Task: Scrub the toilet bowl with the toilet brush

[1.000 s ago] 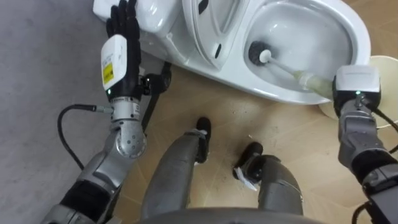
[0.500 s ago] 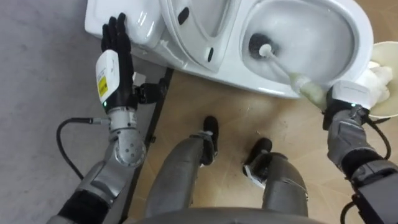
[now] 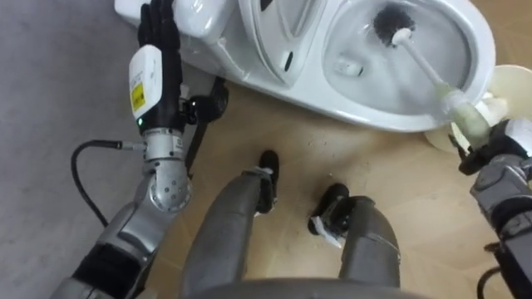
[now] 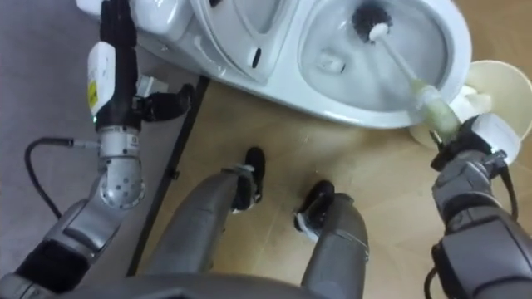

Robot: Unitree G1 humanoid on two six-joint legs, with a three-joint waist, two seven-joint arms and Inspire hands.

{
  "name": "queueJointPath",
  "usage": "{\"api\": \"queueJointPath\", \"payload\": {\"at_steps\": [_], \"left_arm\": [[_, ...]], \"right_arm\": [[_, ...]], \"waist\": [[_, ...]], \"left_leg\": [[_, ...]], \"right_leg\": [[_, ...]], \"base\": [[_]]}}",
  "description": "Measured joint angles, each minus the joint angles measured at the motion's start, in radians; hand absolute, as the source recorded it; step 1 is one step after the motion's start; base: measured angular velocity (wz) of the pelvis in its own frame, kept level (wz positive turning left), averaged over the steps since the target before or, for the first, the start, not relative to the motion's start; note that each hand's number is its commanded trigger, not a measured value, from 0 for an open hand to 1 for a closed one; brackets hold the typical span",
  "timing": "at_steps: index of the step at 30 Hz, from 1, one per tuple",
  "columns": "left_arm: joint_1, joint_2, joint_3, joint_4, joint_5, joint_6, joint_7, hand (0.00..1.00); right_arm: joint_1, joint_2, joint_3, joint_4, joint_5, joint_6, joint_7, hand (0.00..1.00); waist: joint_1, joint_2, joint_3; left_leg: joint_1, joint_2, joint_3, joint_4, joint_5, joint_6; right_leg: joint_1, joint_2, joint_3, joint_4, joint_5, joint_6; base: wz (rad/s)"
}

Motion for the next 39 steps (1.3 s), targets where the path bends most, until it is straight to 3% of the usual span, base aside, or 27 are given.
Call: {"api": "queueJointPath", "payload": {"at_steps": [2,6,12,14,17,19,21,23,24,28,29,33,37,39], "left_arm": [[0.002,0.000,-0.001,0.028,0.005,0.000,-0.012,0.00],[0.021,0.000,0.000,0.096,0.043,0.006,-0.034,0.00],[0.088,-0.008,0.052,0.221,0.039,0.011,-0.062,0.00],[0.099,-0.014,0.063,0.284,0.020,0.035,-0.096,0.00],[0.158,-0.014,0.119,0.373,-0.038,0.067,-0.145,0.00],[0.220,-0.015,0.175,0.376,-0.061,0.094,-0.157,0.00],[0.272,-0.014,0.208,0.383,-0.075,0.100,-0.173,0.00],[0.315,-0.016,0.254,0.383,-0.081,0.107,-0.184,0.00],[0.337,-0.019,0.283,0.384,-0.091,0.116,-0.187,0.00],[0.374,-0.051,0.344,0.424,-0.116,0.129,-0.190,0.00],[0.387,-0.062,0.360,0.423,-0.115,0.129,-0.190,0.00],[0.423,-0.099,0.416,0.423,-0.116,0.149,-0.192,0.00],[0.436,-0.117,0.443,0.454,-0.117,0.150,-0.192,0.00],[0.440,-0.124,0.458,0.497,-0.121,0.169,-0.193,0.00]], "right_arm": [[0.031,0.017,0.000,0.007,0.003,-0.001,0.020,1.00],[0.107,0.053,0.021,0.037,0.009,-0.013,0.051,1.00],[0.161,0.071,0.020,0.035,0.007,-0.018,0.092,1.00],[0.180,0.071,0.019,0.034,0.007,-0.020,0.099,1.00],[0.222,0.072,0.010,0.024,0.001,-0.040,0.113,1.00],[0.273,0.081,-0.024,0.002,-0.010,-0.038,0.115,1.00],[0.316,0.085,-0.058,-0.004,-0.012,-0.038,0.123,1.00],[0.353,0.085,-0.093,-0.023,-0.040,-0.037,0.134,1.00],[0.374,0.084,-0.107,-0.037,-0.059,-0.036,0.134,1.00],[0.436,0.104,-0.142,-0.057,-0.126,-0.036,0.139,1.00],[0.461,0.118,-0.152,-0.064,-0.143,-0.039,0.140,1.00],[0.520,0.160,-0.182,-0.096,-0.198,-0.029,0.152,1.00],[0.525,0.164,-0.230,-0.096,-0.206,-0.015,0.168,1.00],[0.535,0.166,-0.274,-0.102,-0.204,-0.015,0.166,1.00]], "waist": [[0.000,0.009,-0.0067],[0.001,0.027,-0.0189],[-0.004,0.025,-0.0260],[-0.010,0.018,-0.0251],[-0.036,0.009,-0.0353],[-0.047,-0.015,-0.0367],[-0.052,-0.025,-0.0361],[-0.050,-0.036,-0.0407],[-0.050,-0.036,-0.0408],[-0.053,-0.044,-0.0432],[-0.054,-0.048,-0.0474],[-0.058,-0.060,-0.0497],[-0.064,-0.062,-0.0532],[-0.075,-0.070,-0.0543]], "left_leg": [[0.024,0.000,-0.007,-0.013,0.000,0.000],[0.098,-0.001,-0.010,-0.051,0.000,0.000],[0.221,-0.003,0.008,-0.120,0.003,-0.011],[0.257,-0.004,0.006,-0.139,0.005,-0.015],[0.288,0.000,0.004,-0.139,0.002,-0.021],[0.321,0.001,-0.006,-0.137,0.000,-0.024],[0.357,0.003,-0.009,-0.141,-0.005,-0.029],[0.392,0.009,-0.014,-0.141,-0.020,-0.035],[0.416,0.016,-0.013,-0.141,-0.040,-0.037],[0.508,0.010,-0.013,-0.179,-0.055,-0.042],[0.537,0.008,-0.014,-0.188,-0.058,-0.045],[0.608,0.008,-0.016,-0.197,-0.074,-0.055],[0.670,-0.001,-0.001,-0.230,-0.076,-0.059],[0.709,-0.003,0.008,-0.244,-0.076,-0.060]], "right_leg": [[0.033,0.002,-0.015,-0.020,0.010,-0.004],[0.111,0.018,-0.015,-0.073,0.020,0.006],[0.217,0.028,-0.010,-0.134,0.024,0.009],[0.256,0.032,-0.017,-0.156,0.024,0.009],[0.312,0.043,-0.038,-0.191,0.020,0.010],[0.372,0.050,-0.061,-0.228,0.019,0.013],[0.422,0.066,-0.068,-0.266,0.019,0.022],[0.468,0.079,-0.067,-0.294,0.020,0.026],[0.495,0.087,-0.069,-0.302,0.019,0.027],[0.584,0.089,-0.078,-0.334,0.015,0.035],[0.613,0.093,-0.073,-0.348,0.013,0.039],[0.691,0.104,-0.071,-0.383,0.011,0.041],[0.739,0.102,-0.060,-0.402,0.010,0.043],[0.775,0.104,-0.048,-0.423,0.010,0.046]], "base": [[0.00],[0.01],[-0.06],[0.03],[0.12],[0.24],[0.26],[0.01],[-0.06],[0.00],[0.00],[-0.05],[-0.13],[-0.17]]}}
